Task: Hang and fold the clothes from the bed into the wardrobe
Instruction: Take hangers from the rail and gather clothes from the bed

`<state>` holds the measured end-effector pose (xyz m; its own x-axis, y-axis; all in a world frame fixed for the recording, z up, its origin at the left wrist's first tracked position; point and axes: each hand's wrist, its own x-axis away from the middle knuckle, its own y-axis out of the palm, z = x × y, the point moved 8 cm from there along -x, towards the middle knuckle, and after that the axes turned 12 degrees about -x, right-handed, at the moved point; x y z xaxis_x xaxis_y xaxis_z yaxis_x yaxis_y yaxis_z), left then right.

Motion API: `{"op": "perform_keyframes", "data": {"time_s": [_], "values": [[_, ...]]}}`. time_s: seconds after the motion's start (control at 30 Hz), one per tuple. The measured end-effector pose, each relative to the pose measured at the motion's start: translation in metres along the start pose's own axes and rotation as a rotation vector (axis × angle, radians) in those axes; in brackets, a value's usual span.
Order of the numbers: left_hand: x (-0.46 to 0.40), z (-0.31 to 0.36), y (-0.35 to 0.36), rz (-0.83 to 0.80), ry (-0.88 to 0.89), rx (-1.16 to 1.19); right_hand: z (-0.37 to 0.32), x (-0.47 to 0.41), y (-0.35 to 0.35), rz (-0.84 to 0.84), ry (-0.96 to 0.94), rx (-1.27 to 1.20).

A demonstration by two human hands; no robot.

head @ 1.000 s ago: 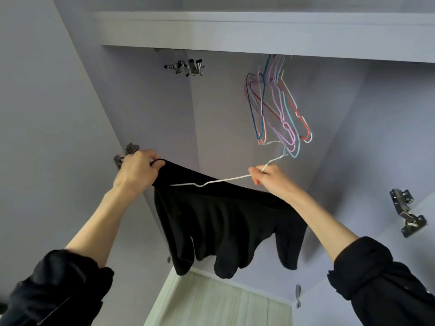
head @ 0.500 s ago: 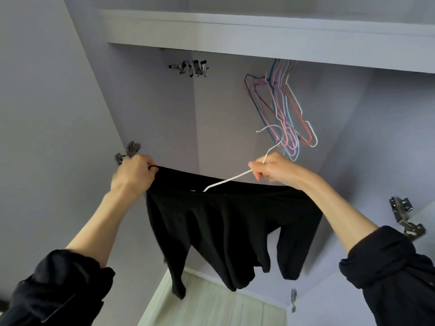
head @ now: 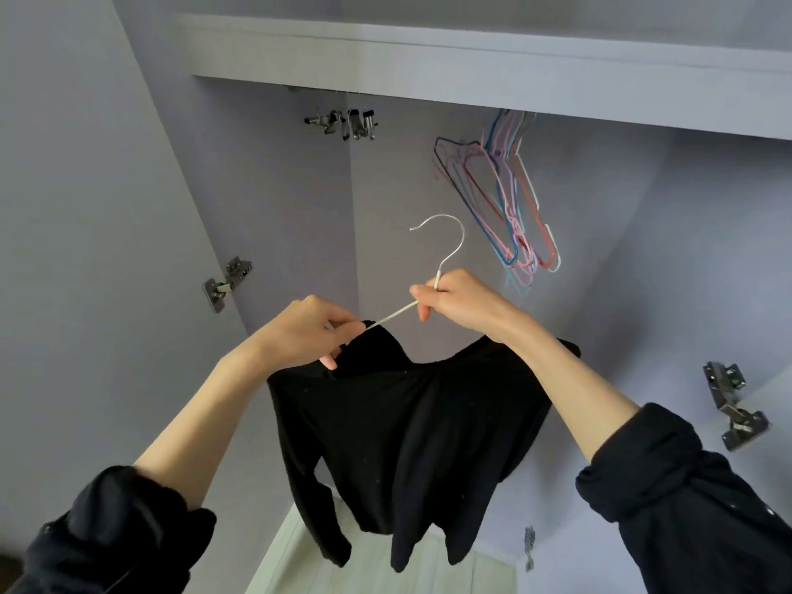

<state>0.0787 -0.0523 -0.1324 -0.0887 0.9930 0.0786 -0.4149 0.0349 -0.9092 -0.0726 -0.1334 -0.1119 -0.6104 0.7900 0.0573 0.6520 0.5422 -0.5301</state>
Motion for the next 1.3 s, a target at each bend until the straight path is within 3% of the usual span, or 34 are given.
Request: {"op": "perform_keyframes", "data": {"time_s": [0.07,0.13,0.3,0.37,0.47,0.63,0.9,1.03,1.1,1.23,1.3], "values": [[0.0,-0.004,0.0,-0.007,0.02,-0.146,0.0,0.002,-0.004,0.008,0.015,-0.055],[-0.002,-0.006,-0.002,0.101,0.046,-0.315,-0.002,0.004,-0.005,0.002,0.018,-0.117],[0.005,0.0,-0.018,0.422,0.092,-0.024,-0.006,0.011,-0.019,0.031,-0.053,-0.305],[0.006,-0.006,-0.026,0.502,0.08,-0.013,0.01,0.014,-0.032,0.06,-0.061,-0.218],[0.005,-0.026,-0.034,0.54,0.025,0.01,0.059,0.022,-0.05,0.079,0.093,-0.048],[0.005,-0.056,-0.038,0.549,-0.057,0.03,0.103,0.034,-0.076,0.213,0.157,-0.126],[0.007,-0.058,-0.048,0.637,-0.008,-0.079,0.086,0.032,-0.105,0.528,-0.04,-0.186],[0.009,-0.064,-0.045,0.639,0.042,-0.283,0.073,0.043,-0.127,0.718,-0.146,-0.233],[0.012,-0.065,-0.047,0.668,0.007,-0.237,0.064,0.046,-0.124,0.692,-0.189,-0.168],[0.015,-0.051,-0.061,0.7,-0.076,0.053,0.066,0.04,-0.087,0.406,-0.09,0.057],[0.014,-0.037,-0.065,0.689,-0.027,0.082,0.061,0.039,-0.083,0.421,-0.113,0.217]]}}
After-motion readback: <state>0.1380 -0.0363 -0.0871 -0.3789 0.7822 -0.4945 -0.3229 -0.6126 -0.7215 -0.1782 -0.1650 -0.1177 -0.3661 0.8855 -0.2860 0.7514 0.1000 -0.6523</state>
